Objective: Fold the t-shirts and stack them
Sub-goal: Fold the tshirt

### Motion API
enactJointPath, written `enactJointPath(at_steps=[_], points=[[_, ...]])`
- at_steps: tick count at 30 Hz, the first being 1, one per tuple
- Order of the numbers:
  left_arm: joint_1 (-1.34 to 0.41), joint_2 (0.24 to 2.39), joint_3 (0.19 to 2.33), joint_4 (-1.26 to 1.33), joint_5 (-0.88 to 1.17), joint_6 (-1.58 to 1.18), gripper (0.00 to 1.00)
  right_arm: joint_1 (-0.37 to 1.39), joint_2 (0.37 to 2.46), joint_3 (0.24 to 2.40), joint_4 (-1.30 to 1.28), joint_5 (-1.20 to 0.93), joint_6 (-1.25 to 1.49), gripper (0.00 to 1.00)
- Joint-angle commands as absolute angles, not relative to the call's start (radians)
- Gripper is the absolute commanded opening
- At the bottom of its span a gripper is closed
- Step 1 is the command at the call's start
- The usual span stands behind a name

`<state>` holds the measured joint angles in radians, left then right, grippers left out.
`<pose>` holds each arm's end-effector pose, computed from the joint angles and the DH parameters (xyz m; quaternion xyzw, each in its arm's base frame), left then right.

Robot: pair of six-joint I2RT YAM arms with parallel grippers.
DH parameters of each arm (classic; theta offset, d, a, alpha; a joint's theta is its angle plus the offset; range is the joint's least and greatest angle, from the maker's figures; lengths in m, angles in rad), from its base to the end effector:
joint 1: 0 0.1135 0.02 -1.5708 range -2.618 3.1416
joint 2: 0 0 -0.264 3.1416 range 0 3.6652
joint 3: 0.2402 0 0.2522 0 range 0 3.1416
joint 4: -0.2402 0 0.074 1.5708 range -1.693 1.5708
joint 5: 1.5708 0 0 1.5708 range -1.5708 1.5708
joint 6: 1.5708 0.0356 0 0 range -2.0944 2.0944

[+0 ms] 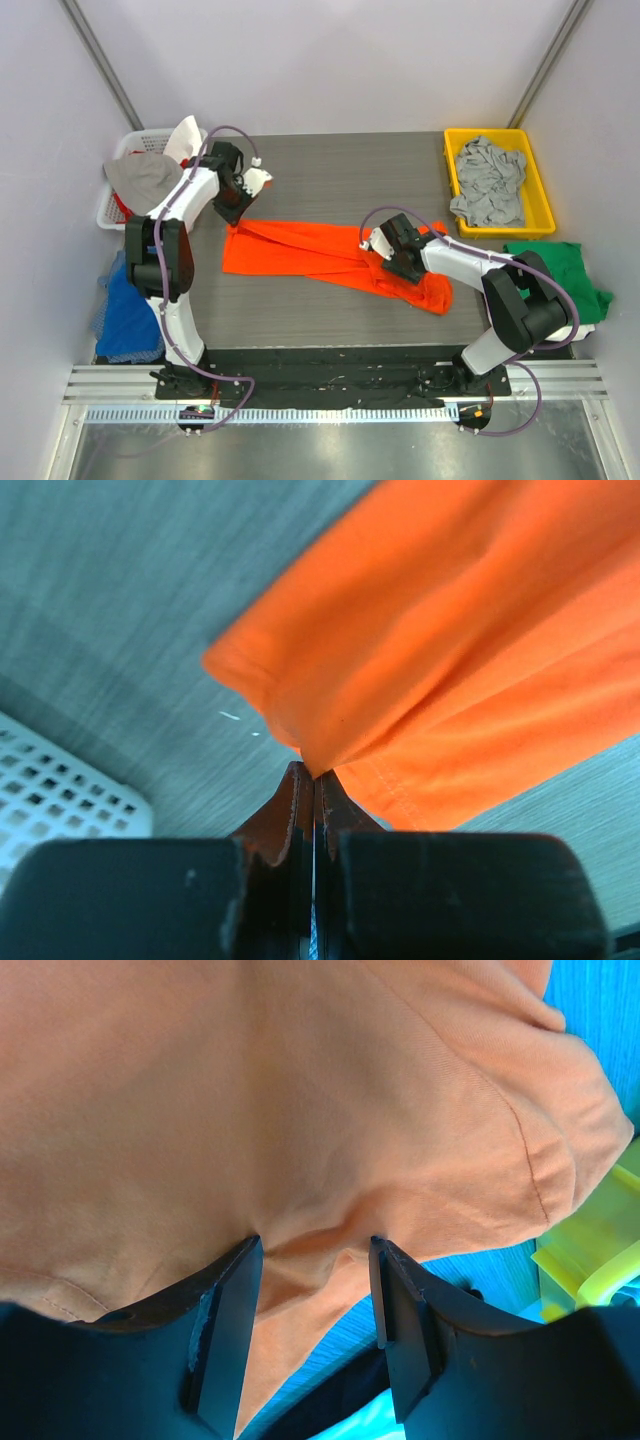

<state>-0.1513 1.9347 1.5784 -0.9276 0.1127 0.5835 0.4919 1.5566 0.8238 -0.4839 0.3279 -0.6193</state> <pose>0.3903 -0.0636 0.2261 0.3625 0.9193 -0.0238 0.1514 0.2485 0.1202 0.1572 -0.4878 0.8403 -0.1714 0.1632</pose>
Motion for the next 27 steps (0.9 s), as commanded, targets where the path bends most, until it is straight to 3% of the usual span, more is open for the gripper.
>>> enactJointPath(at_steps=[1, 8, 21, 27], points=[[-0.152, 1.907, 1.641, -0.948, 0.095, 0.574, 0.00, 0.492, 1.577, 0.793, -0.468, 0.334, -0.615, 0.56], [-0.152, 1.902, 1.655, -0.969, 0.100, 0.577, 0.00, 0.492, 1.580, 0.790, -0.463, 0.334, -0.614, 0.56], [-0.152, 1.870, 1.431, -0.931, 0.127, 0.591, 0.02, 0.492, 1.591, 0.788, -0.454, 0.341, -0.614, 0.55], [-0.152, 1.881, 1.427, -0.937, 0.135, 0.594, 0.10, 0.491, 1.585, 0.790, -0.462, 0.347, -0.615, 0.56]])
